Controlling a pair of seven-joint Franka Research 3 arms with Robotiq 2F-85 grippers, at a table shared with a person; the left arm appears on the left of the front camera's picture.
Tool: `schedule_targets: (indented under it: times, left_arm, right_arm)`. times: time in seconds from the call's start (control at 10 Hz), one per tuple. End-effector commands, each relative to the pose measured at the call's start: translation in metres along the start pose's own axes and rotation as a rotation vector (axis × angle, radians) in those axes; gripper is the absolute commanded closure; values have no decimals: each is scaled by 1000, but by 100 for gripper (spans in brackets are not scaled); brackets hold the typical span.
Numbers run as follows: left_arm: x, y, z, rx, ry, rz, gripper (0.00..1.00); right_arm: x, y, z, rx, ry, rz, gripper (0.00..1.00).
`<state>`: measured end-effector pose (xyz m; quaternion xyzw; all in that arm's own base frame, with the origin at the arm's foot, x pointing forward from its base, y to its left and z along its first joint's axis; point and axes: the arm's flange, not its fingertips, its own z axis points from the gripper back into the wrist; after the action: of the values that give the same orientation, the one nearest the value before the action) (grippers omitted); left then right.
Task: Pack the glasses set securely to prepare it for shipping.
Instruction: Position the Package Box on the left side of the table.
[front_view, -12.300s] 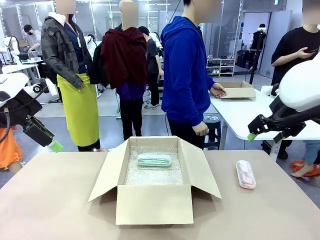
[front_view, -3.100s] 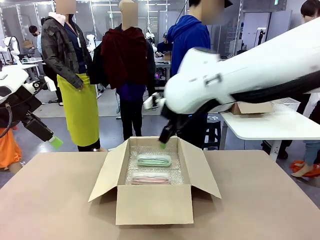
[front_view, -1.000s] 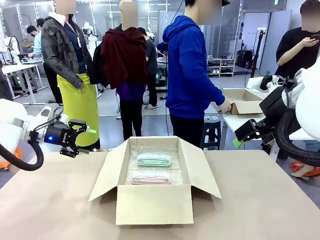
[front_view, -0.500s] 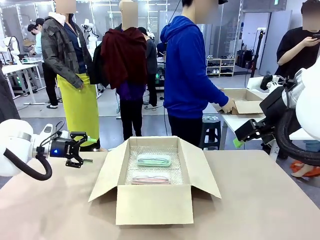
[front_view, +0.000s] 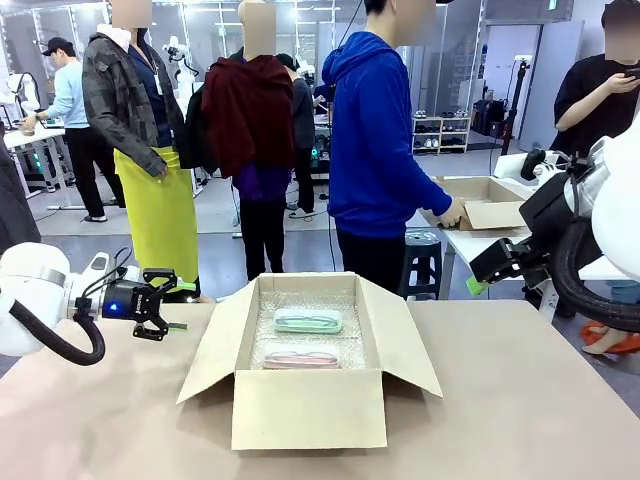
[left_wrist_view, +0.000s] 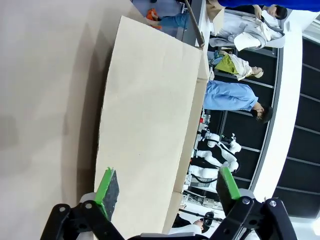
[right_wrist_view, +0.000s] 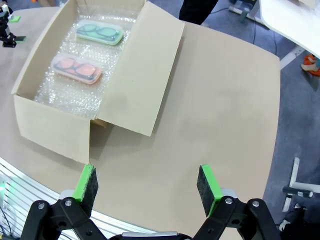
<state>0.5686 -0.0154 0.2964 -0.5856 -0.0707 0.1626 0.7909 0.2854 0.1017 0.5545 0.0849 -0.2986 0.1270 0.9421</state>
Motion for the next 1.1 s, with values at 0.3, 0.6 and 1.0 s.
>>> schedule_targets:
  times: [0.3, 0.6, 1.0]
  left_arm:
    - [6, 23, -11, -71, 108, -53, 0]
    - [3, 36, -19, -44, 121, -55, 0]
    - [-4, 46, -33, -9, 141, -58, 0]
  right_arm:
    - [2, -1, -1, 0, -11, 9, 0]
    - [2, -1, -1, 0, -11, 9, 0]
    - [2, -1, -1, 0, -11, 9, 0]
